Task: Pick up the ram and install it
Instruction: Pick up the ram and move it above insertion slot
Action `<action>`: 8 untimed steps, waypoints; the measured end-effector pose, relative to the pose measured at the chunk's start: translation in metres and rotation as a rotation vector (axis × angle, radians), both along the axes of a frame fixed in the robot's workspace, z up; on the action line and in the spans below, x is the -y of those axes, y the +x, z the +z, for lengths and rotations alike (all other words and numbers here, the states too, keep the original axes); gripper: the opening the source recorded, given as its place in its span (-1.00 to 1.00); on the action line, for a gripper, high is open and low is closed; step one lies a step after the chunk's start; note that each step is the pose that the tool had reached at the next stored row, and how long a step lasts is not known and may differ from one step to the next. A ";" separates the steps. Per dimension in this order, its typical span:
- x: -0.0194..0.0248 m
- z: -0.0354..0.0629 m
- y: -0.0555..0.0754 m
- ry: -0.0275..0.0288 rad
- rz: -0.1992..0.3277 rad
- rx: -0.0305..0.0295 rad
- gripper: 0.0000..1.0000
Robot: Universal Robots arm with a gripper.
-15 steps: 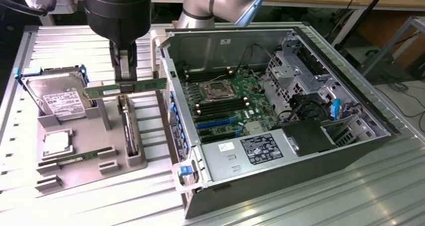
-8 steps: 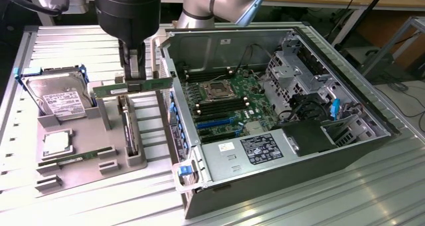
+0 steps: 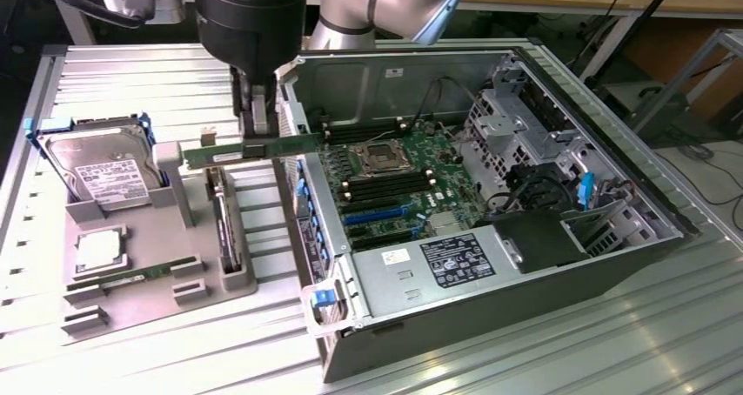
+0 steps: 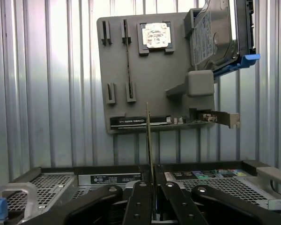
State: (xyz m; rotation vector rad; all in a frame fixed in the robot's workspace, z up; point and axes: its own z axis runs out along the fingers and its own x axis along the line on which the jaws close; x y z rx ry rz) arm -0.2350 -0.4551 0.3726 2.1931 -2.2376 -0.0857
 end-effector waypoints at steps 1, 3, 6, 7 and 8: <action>0.0000 0.0000 0.003 -0.0001 0.000 -0.0002 -0.73; 0.0000 0.0001 0.007 -0.0001 0.000 -0.0003 -0.73; 0.0000 0.0000 0.016 -0.0001 0.000 -0.0006 -0.73; 0.0000 0.0000 0.018 -0.0001 0.000 -0.0008 -0.73; 0.0000 0.0000 0.021 0.0000 0.000 -0.0009 -0.73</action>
